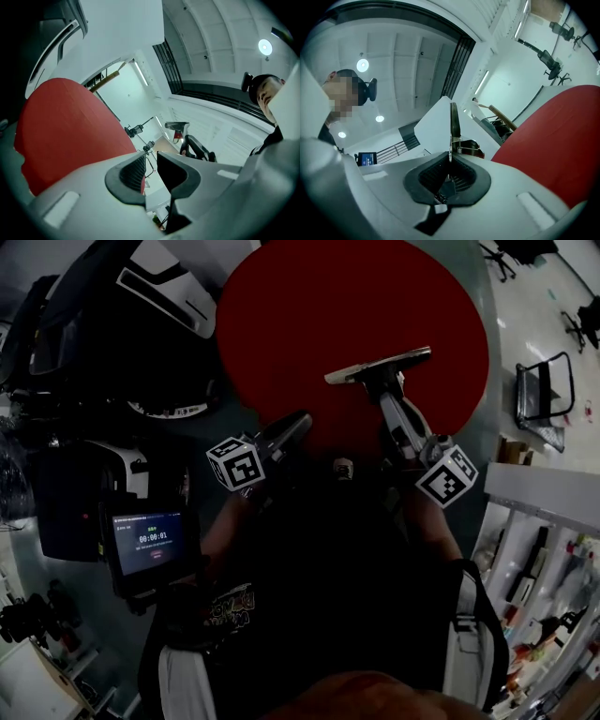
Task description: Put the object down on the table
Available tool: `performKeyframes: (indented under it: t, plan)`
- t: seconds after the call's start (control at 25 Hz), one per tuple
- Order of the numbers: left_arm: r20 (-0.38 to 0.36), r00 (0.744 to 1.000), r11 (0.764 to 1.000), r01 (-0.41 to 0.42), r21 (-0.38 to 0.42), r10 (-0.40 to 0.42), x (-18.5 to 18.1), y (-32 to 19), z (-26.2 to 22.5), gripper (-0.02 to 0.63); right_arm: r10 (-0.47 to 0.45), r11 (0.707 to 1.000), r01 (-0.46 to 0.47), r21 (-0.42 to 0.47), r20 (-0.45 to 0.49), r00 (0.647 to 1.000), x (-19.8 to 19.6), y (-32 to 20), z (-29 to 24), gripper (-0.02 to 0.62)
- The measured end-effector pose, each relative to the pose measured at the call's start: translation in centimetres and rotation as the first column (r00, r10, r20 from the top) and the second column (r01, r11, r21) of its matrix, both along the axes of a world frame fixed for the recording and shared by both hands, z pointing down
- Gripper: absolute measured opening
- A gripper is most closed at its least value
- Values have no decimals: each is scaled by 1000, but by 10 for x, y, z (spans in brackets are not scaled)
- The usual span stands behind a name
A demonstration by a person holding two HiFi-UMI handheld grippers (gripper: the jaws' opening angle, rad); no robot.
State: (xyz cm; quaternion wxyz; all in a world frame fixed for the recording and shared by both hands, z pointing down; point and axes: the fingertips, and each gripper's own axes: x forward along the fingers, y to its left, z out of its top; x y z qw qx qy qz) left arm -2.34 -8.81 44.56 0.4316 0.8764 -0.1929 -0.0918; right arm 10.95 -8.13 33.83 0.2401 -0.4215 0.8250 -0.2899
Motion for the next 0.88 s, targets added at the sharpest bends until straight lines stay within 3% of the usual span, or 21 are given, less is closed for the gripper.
performKeyframes:
  t: [0.16, 0.44, 0.52, 0.6, 0.72, 0.88]
  plan:
    - [35, 997, 998, 69, -10, -69, 17, -21, 16, 84, -18, 999, 19, -38, 23, 1000, 47, -58, 35, 6]
    - [75, 984, 984, 169, -59, -164, -3, -23, 29, 85, -38, 989, 44, -144, 41, 998, 68, -135, 104, 6]
    - [88, 978, 978, 198, -72, -191, -7, -24, 35, 86, -23, 973, 35, -230, 58, 998, 75, -152, 138, 6]
    - [101, 972, 972, 222, -76, -214, -11, -24, 36, 86, 29, 933, 2, -359, 80, 996, 83, -165, 173, 6]
    - [108, 967, 970, 236, -53, -229, -13, -24, 33, 86, -1, 926, 19, -378, 49, 999, 85, -191, 202, 6]
    - [123, 966, 972, 234, -30, -229, 0, -19, 33, 86, 11, 889, 23, -457, 70, 997, 94, -213, 242, 6]
